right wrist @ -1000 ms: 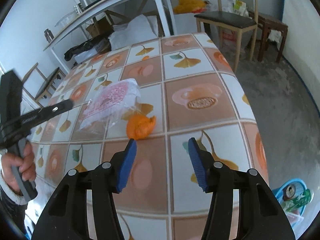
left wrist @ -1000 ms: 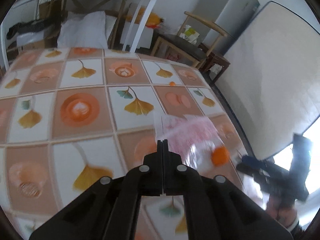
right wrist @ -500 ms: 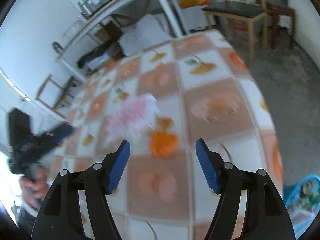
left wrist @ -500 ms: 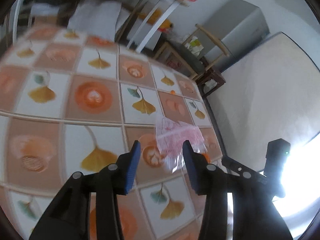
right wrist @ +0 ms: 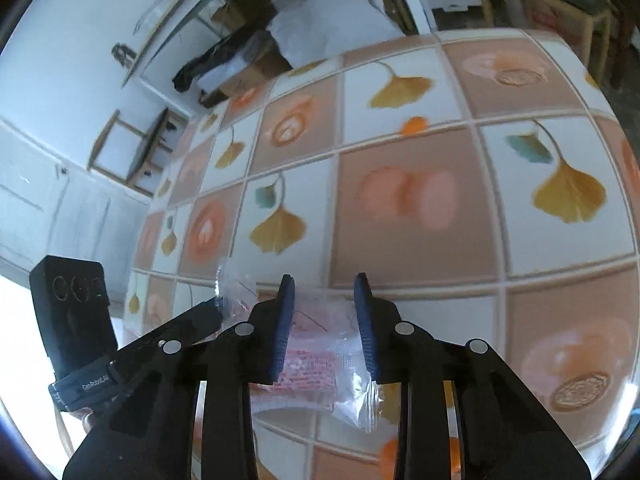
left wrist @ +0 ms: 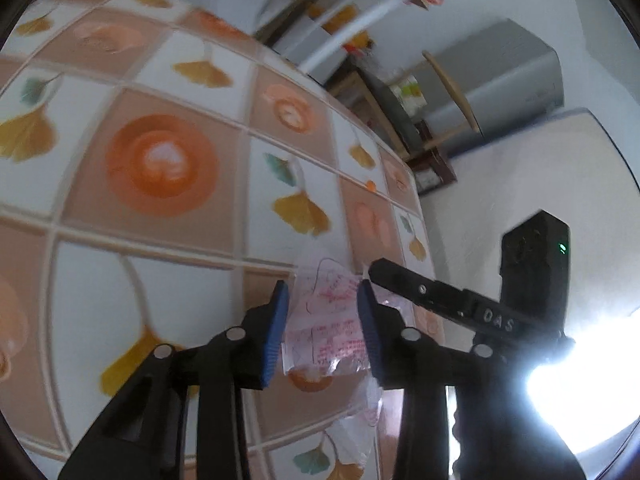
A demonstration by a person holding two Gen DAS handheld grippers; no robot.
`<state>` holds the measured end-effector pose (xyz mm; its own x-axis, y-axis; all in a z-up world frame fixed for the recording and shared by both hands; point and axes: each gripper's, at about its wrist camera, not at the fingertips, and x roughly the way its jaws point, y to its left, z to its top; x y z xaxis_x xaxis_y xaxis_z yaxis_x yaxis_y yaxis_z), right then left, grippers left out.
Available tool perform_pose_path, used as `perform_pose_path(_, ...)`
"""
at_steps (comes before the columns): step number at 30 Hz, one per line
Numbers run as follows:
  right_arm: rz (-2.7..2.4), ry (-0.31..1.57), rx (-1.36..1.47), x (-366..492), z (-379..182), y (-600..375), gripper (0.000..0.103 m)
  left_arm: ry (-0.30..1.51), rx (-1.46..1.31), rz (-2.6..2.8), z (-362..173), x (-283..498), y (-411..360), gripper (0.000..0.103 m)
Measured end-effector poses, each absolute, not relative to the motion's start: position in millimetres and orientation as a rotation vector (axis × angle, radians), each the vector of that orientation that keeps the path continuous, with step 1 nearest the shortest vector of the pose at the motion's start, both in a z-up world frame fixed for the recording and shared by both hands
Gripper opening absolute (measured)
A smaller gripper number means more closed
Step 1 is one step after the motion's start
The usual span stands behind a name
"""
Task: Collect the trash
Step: 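Lift the pink plastic bag off the table with the left tool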
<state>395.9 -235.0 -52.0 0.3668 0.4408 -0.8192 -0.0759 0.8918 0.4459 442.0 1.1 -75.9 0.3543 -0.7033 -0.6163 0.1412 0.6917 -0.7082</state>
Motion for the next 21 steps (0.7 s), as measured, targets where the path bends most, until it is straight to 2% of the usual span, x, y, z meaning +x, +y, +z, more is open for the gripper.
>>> perform_pose_path(1, 0.357, 1.156, 0.360, 393.2, -50.9, -228.9, 0.023, 1.081, -0.629, -0.592, -76.4, 439.9, 6.4, 0.030)
perform_pose_path(4, 0.404, 1.179, 0.378, 379.5, -51.5, -215.9, 0.023, 1.079, -0.675, -0.593, -75.5, 424.4, 32.1, 0.024)
perform_pose_path(7, 0.467, 1.219, 0.403, 357.4, -57.6, -199.4, 0.017, 1.092, -0.641, -0.594, -68.9, 394.0, 54.4, 0.024)
perform_pose_path(12, 0.564, 1.276, 0.355, 307.7, -61.1, -162.9, 0.017, 1.139, -0.575, -0.602, -55.5, 334.3, 77.3, 0.024)
perform_pose_path(17, 0.638, 1.312, 0.280, 269.2, -57.9, -136.6, 0.022, 1.194, -0.493, -0.637, -47.9, 260.5, 81.0, 0.024)
perform_pose_path(19, 0.621, 1.288, 0.230, 257.3, -51.4, -133.7, 0.025, 1.193, -0.470, -0.661, -44.6, 237.3, 80.4, 0.030)
perform_pose_path(20, 0.607, 1.259, 0.222, 251.6, -44.6, -137.1, 0.026, 1.173, -0.439, -0.671, -40.1, 225.3, 80.0, 0.040)
perform_pose_path(21, 0.602, 1.241, 0.234, 248.2, -39.4, -142.0, 0.027, 1.149, -0.407, -0.670, -35.9, 217.4, 80.2, 0.045)
